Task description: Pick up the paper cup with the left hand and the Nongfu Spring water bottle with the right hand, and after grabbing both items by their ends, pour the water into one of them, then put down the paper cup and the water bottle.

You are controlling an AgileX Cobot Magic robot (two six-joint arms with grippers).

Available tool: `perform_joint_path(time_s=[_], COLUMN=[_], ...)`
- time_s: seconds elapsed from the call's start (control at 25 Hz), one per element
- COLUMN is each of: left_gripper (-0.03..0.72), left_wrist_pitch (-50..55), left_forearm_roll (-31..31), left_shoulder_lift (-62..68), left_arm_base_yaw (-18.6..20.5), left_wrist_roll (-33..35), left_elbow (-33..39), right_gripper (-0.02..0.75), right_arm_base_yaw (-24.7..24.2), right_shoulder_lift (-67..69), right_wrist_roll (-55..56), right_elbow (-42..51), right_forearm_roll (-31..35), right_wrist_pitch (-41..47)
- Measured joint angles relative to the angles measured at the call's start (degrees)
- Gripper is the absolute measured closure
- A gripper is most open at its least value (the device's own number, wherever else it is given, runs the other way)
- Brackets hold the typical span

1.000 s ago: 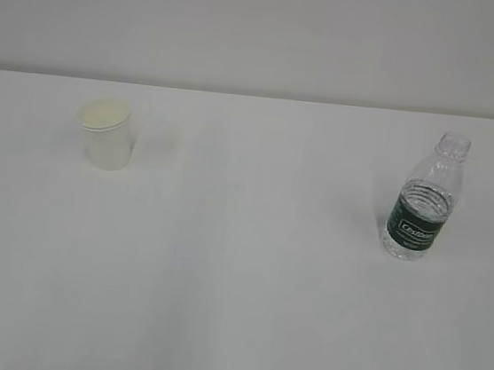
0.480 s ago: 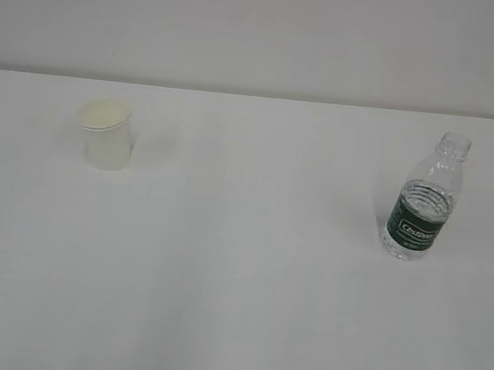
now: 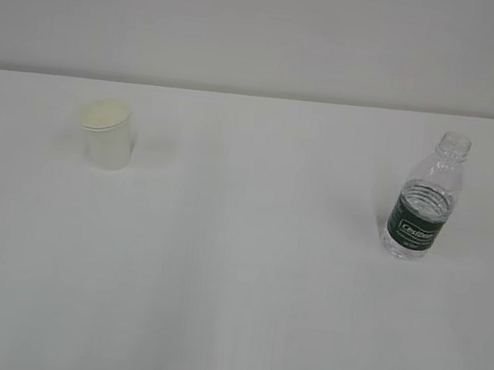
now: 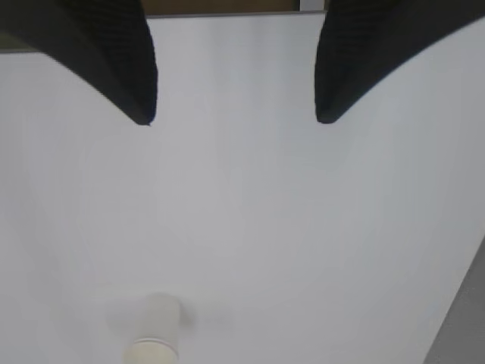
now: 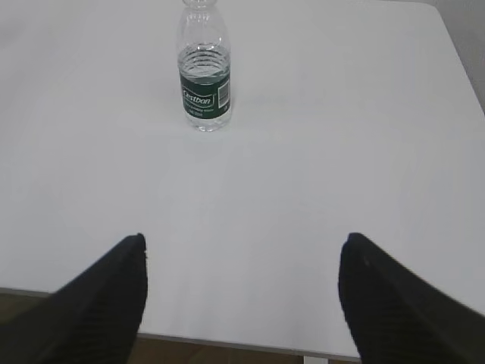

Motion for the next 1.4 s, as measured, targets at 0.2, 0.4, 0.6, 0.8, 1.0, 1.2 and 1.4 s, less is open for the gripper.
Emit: perform_joint_path(time_s=[0.2,0.4,0.6,0.8,1.0,1.2,1.4], left_gripper=[0.223,0.223,0.223,0.226,0.228,0.228,0.228], left_wrist_pitch=[-0.13,-0.13,-0.13,-0.13,-1.30,-2.99,-4.81], left_forearm_roll=[-0.64,-0.78,-0.96,-1.93,-2.27,-3.15,-3.67], left_shoulder_lift=[2.77,3.02,3.39,6.25,9.95,13.63,18.66], left_arm_base_yaw=[0.00,0.00,0.00,0.00,0.00,0.00,0.00], left_wrist_roll=[0.00,0.00,0.00,0.00,0.00,0.00,0.00], left_elbow=[0.00,0.00,-0.46,-0.99,-2.41,-3.56,-4.30], right_gripper=[0.151,0.151,0.151,0.151,0.152,0.152,0.151], right_arm_base_yaw=[0.00,0.00,0.00,0.00,0.00,0.00,0.00], right_shoulder_lift=[2.20,4.92,8.20,10.89,13.96,16.44,18.96], right_wrist_roll=[0.00,0.00,0.00,0.00,0.00,0.00,0.00], right_elbow=[-0.75,-2.20,-3.06,-4.30,-4.63,-4.63,-4.63], right_forearm_roll=[0.14,0.36,0.58,1.02,1.02,1.40,2.37], right_wrist_pitch=[-0.38,-1.15,-2.21,-3.69,-4.44,-6.06,-7.85])
